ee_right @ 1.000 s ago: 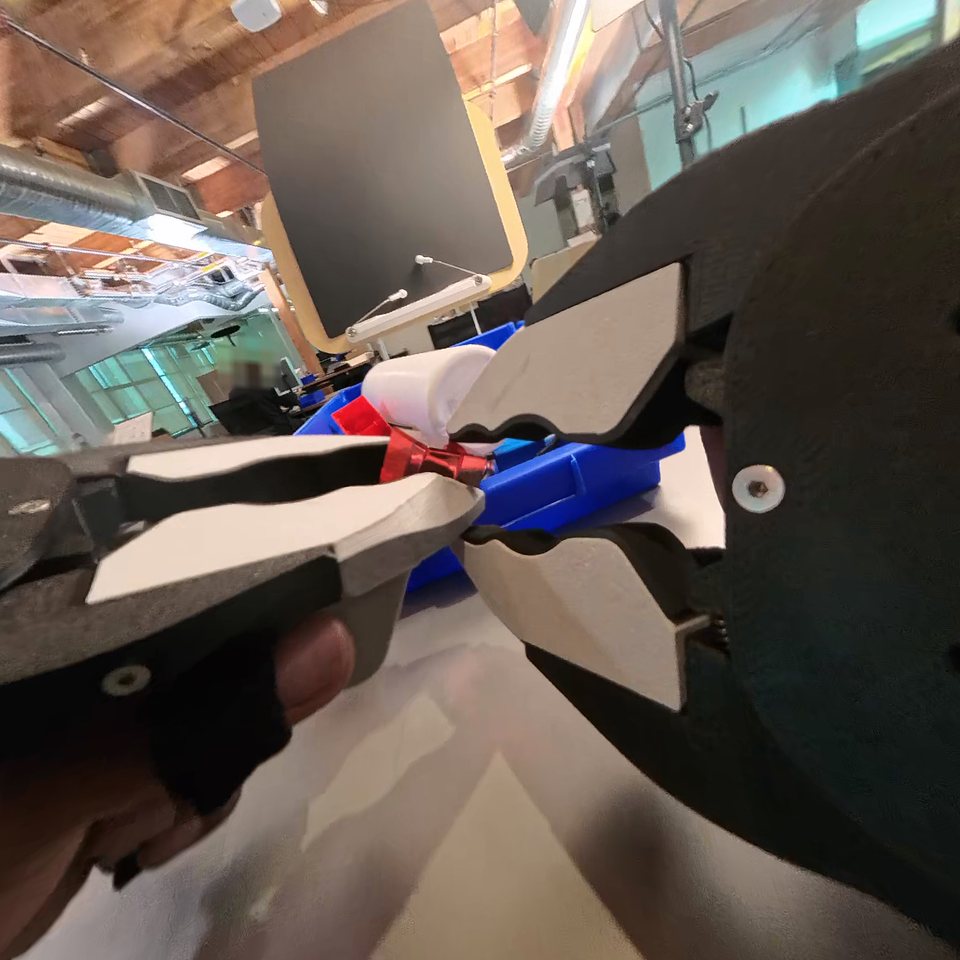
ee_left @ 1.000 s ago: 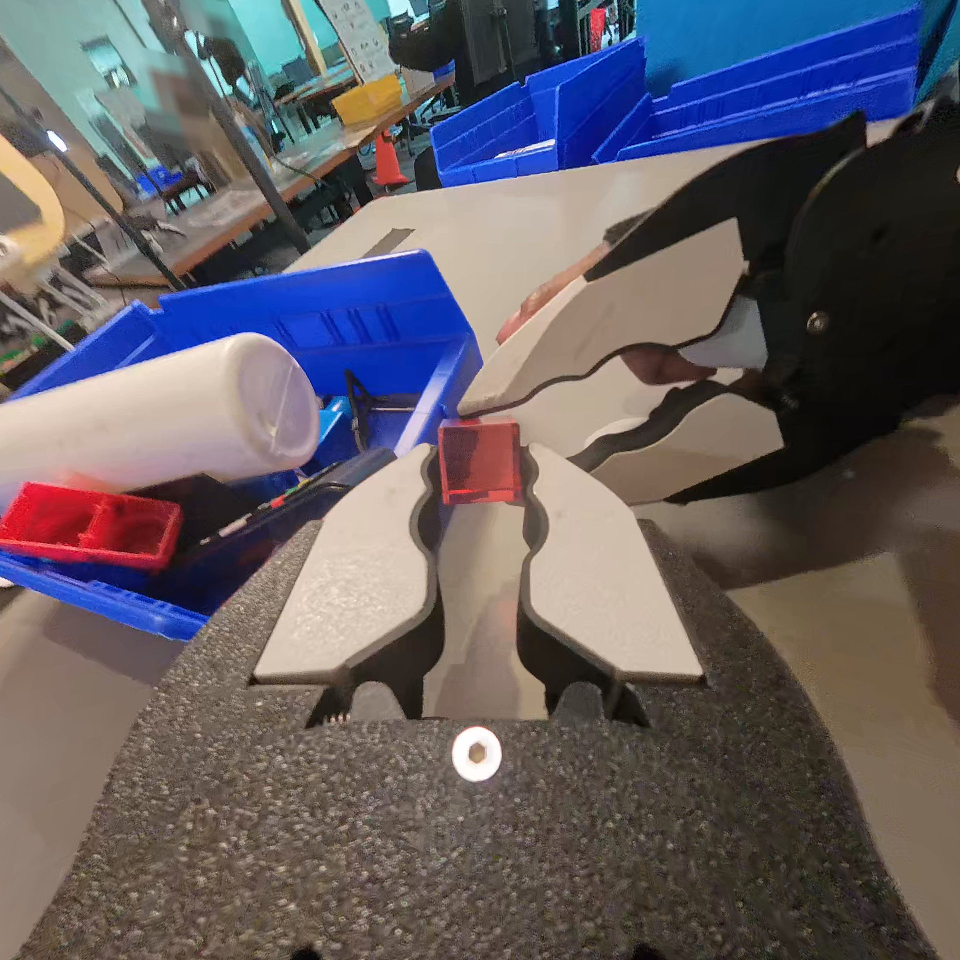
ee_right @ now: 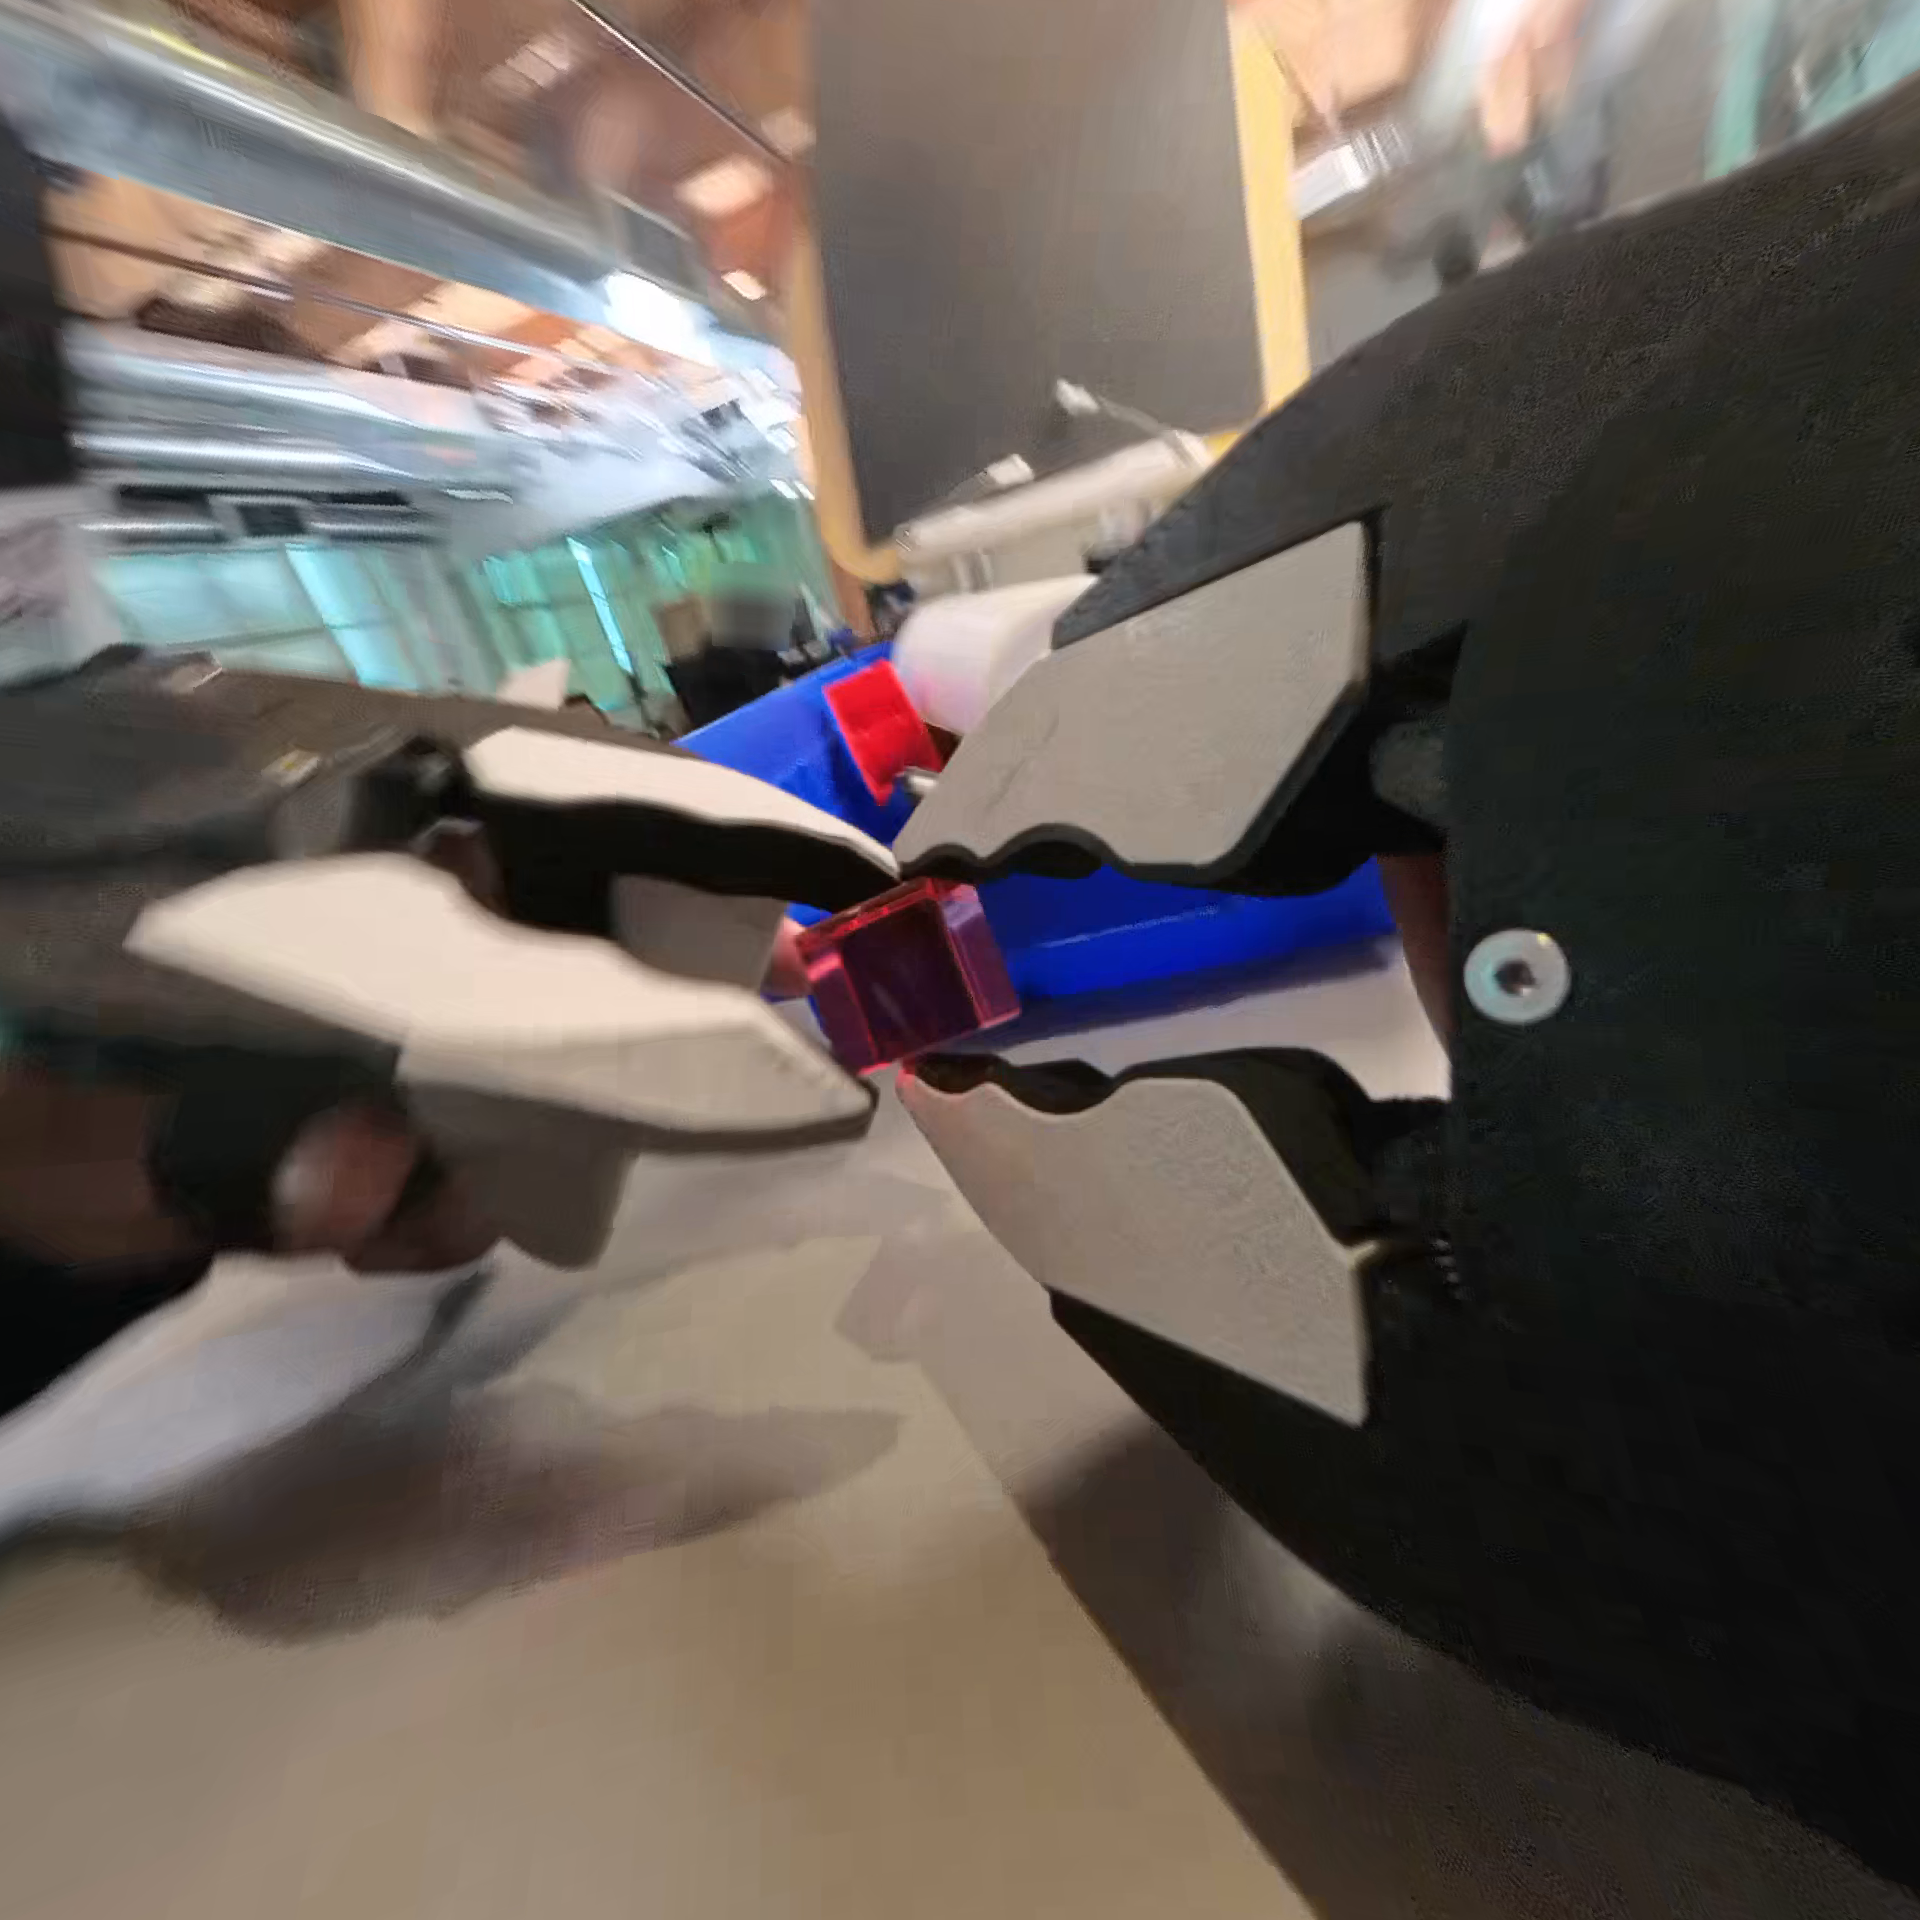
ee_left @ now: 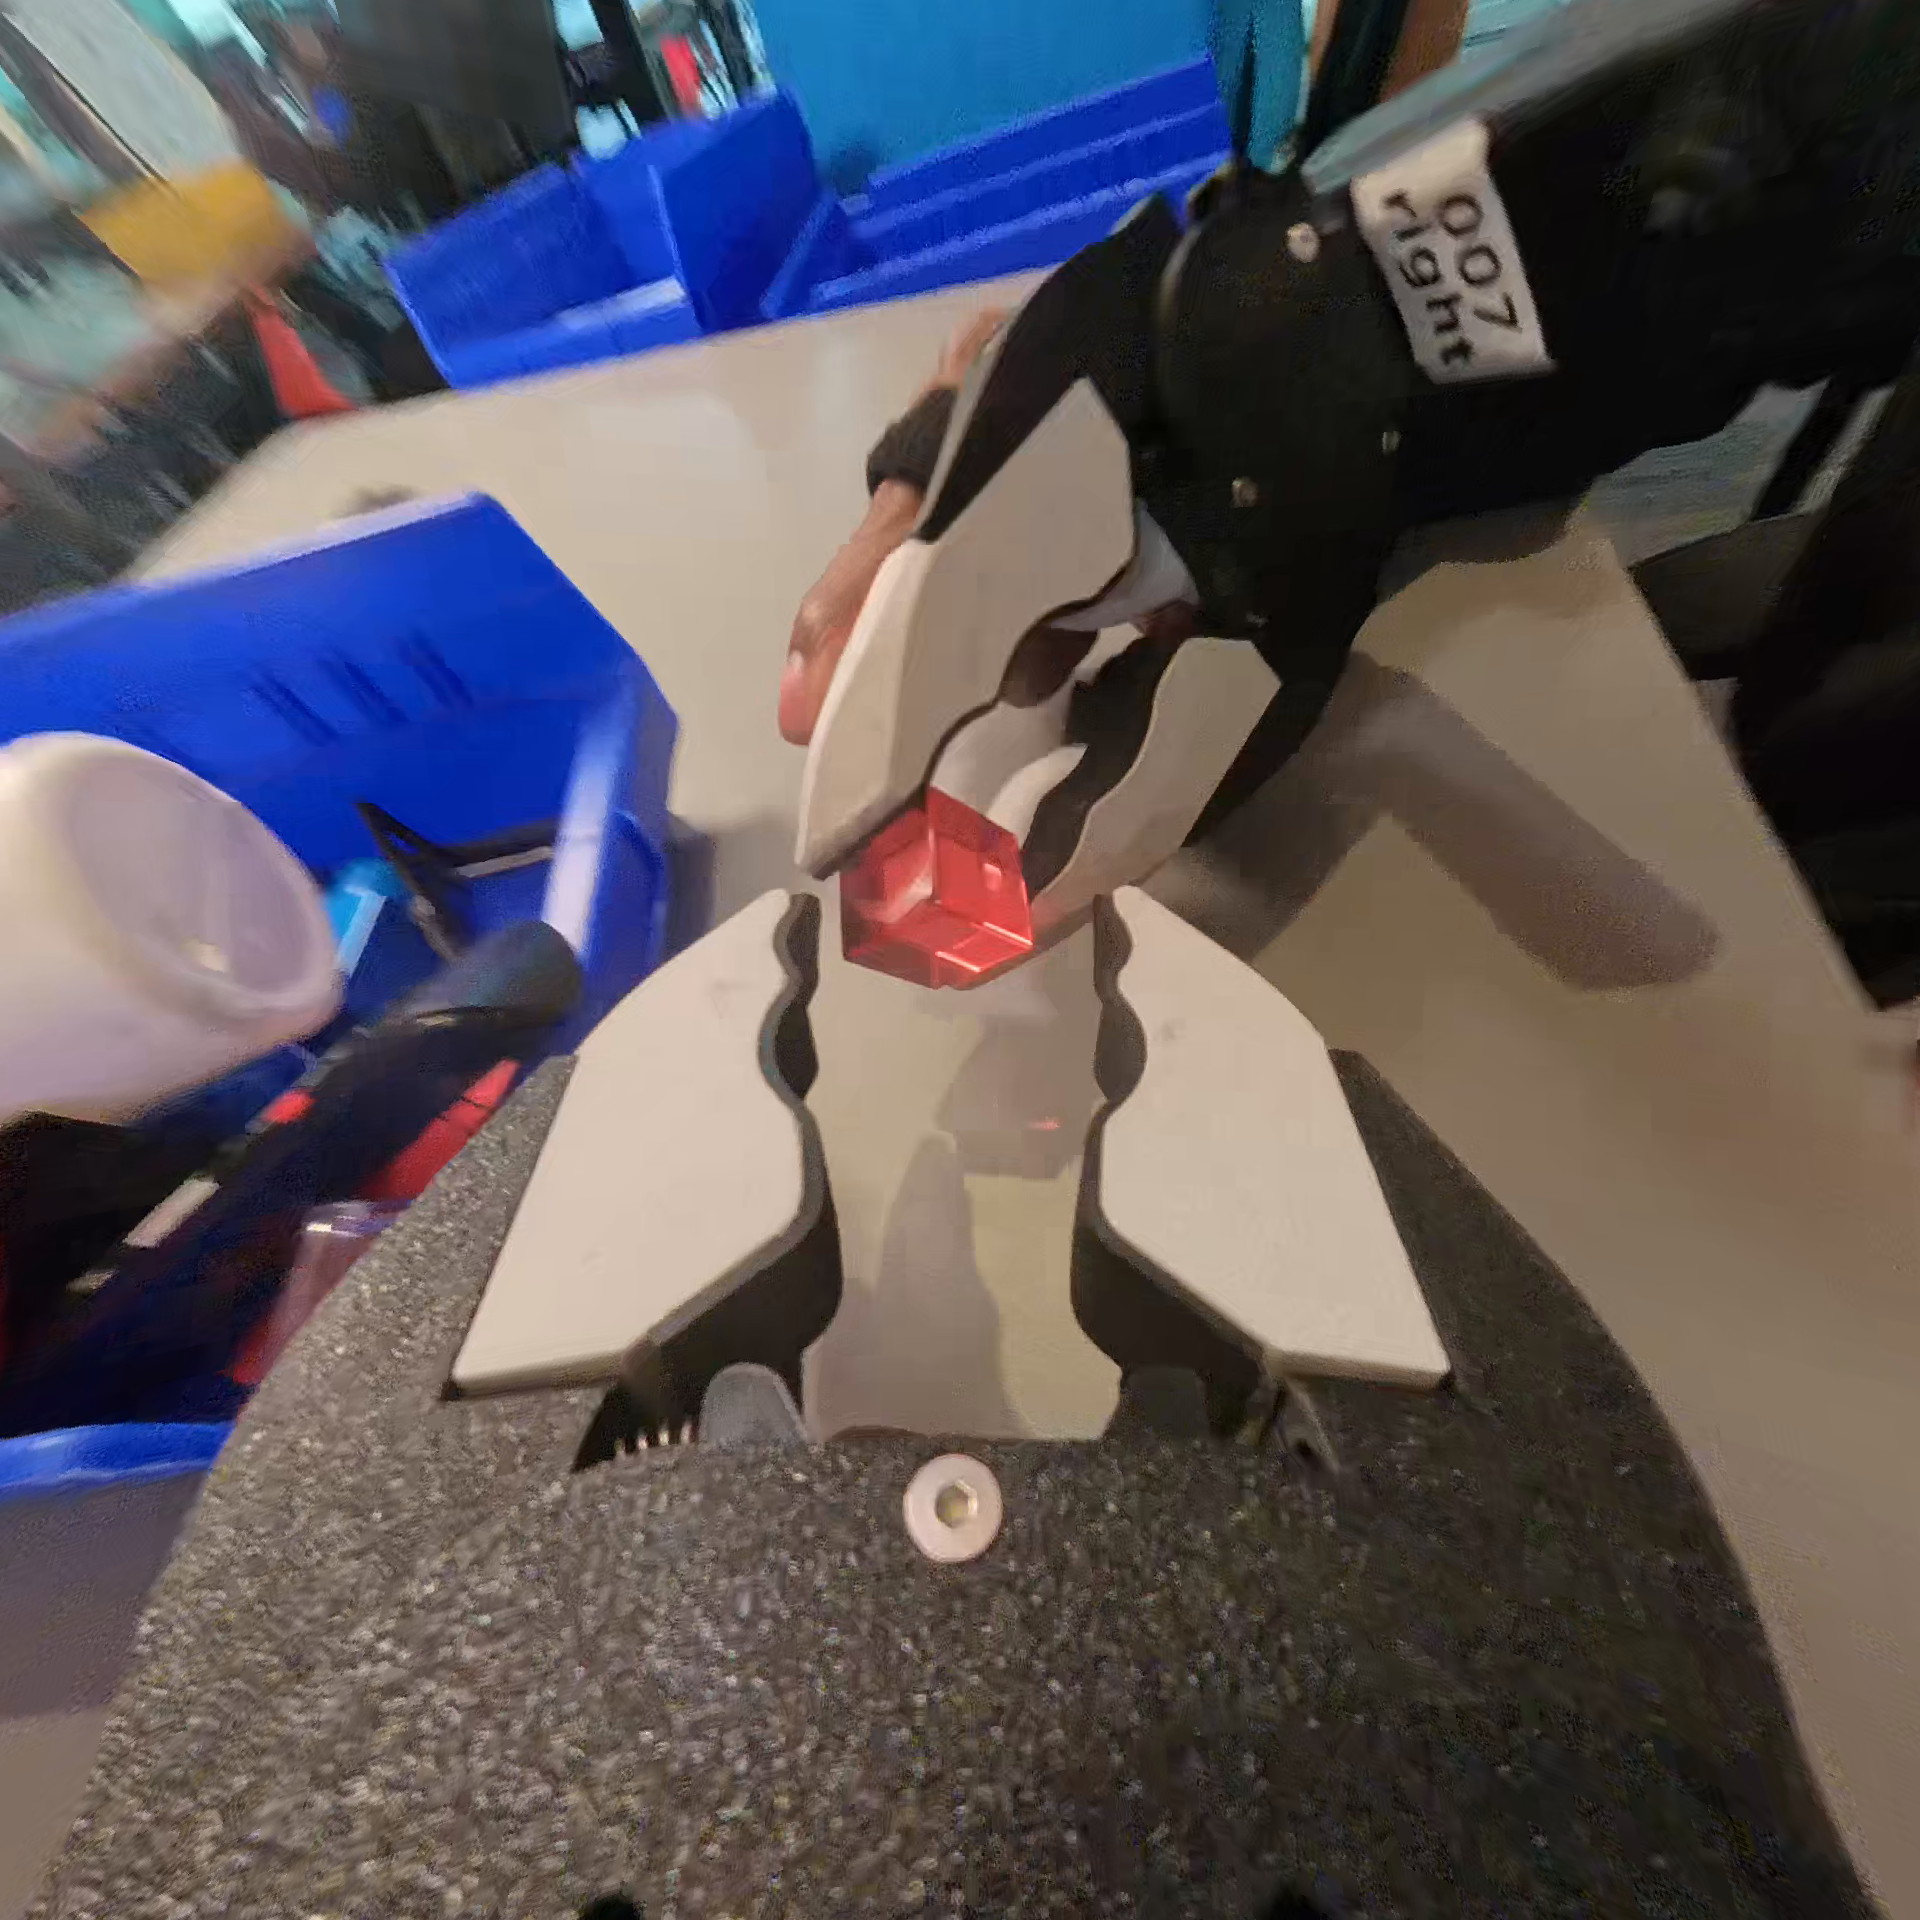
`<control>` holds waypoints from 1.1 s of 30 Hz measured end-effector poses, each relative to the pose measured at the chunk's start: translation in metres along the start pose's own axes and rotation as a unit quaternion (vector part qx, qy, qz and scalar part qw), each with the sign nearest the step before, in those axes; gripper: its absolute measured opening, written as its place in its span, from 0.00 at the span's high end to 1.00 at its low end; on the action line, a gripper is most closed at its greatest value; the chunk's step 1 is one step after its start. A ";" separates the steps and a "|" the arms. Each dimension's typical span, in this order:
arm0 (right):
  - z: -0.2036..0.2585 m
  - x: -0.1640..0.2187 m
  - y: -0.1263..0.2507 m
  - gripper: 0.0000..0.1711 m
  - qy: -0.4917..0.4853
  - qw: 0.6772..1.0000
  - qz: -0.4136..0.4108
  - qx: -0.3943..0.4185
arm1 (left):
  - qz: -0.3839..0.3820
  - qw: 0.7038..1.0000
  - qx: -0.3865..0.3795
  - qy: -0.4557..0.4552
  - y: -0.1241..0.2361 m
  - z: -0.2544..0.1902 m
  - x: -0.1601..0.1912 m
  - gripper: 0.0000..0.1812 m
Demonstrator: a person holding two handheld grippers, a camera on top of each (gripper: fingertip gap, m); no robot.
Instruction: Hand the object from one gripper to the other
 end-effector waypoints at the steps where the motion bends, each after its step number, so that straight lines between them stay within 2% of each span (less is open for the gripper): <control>1: -0.003 0.005 -0.001 0.82 -0.054 0.998 0.004 -0.012 | -0.016 0.999 -0.019 -0.029 0.002 0.002 -0.003 0.70; 3: -0.004 0.015 -0.001 0.82 -0.156 0.986 0.010 -0.053 | -0.044 0.994 -0.056 -0.087 0.006 0.005 -0.009 0.69; 6: 0.001 0.023 0.001 0.82 -0.259 0.960 0.001 -0.110 | -0.070 0.971 -0.112 -0.198 0.007 0.006 -0.012 0.69; 10: 0.003 0.023 0.005 0.82 -0.337 0.926 -0.010 -0.169 | -0.038 0.930 -0.147 -0.336 -0.001 -0.001 0.002 0.69; 14: 0.006 0.013 0.009 0.82 -0.380 0.899 -0.040 -0.215 | -0.031 0.912 -0.142 -0.385 -0.011 -0.011 0.008 0.70; 18: 0.009 0.007 0.012 0.82 -0.398 0.883 -0.050 -0.246 | -0.032 0.899 -0.141 -0.414 -0.018 -0.019 0.010 0.78; 20: 0.009 0.009 0.011 0.82 -0.401 0.883 -0.044 -0.239 | -0.021 0.896 -0.159 -0.413 -0.021 -0.017 0.011 0.80; 24: 0.001 0.018 0.008 0.81 -0.388 0.902 -0.029 -0.185 | 0.002 0.927 -0.180 -0.329 -0.022 -0.004 0.010 0.83; 28: -0.011 0.021 0.010 0.77 -0.311 0.945 -0.030 -0.095 | -0.006 0.958 -0.181 -0.222 -0.016 0.009 0.006 0.84; 33: -0.013 0.016 0.015 0.75 -0.211 0.975 -0.039 -0.055 | -0.013 0.980 -0.162 -0.113 -0.006 0.021 0.003 0.84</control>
Point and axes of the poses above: each gripper's, where its closed fingertips meet, y back along the fingers, x out of its underside, z = x × y across the jaws, the point moved 4 cm from there along y, back along the fingers, and after that the axes turned 12 degrees about y, right-handed, at the moved point
